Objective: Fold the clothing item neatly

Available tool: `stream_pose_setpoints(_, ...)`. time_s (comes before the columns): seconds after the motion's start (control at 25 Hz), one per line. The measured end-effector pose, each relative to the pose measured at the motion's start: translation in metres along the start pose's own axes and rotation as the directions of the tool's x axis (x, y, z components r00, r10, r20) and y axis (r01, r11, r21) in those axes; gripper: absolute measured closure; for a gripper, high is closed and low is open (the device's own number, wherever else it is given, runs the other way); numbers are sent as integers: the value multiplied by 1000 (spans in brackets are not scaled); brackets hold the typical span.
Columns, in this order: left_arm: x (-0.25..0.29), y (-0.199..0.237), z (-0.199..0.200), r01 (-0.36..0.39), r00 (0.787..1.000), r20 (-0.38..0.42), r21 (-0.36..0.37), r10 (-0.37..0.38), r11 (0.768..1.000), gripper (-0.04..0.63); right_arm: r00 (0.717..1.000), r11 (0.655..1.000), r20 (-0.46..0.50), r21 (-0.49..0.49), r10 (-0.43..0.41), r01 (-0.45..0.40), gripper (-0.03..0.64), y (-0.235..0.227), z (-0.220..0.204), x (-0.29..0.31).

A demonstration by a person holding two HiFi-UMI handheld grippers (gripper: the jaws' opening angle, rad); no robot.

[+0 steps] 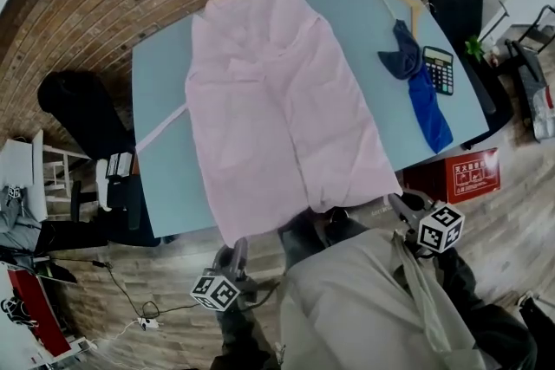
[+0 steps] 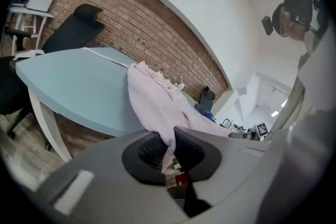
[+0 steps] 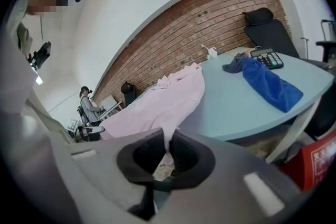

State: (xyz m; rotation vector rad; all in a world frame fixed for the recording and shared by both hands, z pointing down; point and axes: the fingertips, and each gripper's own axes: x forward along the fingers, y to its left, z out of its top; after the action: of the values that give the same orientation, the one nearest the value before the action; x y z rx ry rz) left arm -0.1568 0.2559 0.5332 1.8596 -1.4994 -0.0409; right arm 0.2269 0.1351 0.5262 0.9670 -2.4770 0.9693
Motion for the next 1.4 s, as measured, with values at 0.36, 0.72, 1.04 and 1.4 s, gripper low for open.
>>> stream_pose_setpoints(0.36,-24,-15,-11,31,997,-69,-21,-33,999,566,1000,1000,-3,-14,2,-2,602,-7,5,-42)
stream_pose_setpoints(0.72,-35,-57,34,186,982,-20,-81,-188,979,566,997,992,18,-101,78,-76,602,20,45,-54)
stream_pose_setpoints(1.04,0,-59,139,324,941,180,-243,-286,914,566,980,977,58,-109,193,-186,601,40,139,-2)
stream_pose_setpoints(1.4,129,62,249,186,982,144,-552,-127,813,563,990,985,116,140,85,-101,601,-41,261,133)
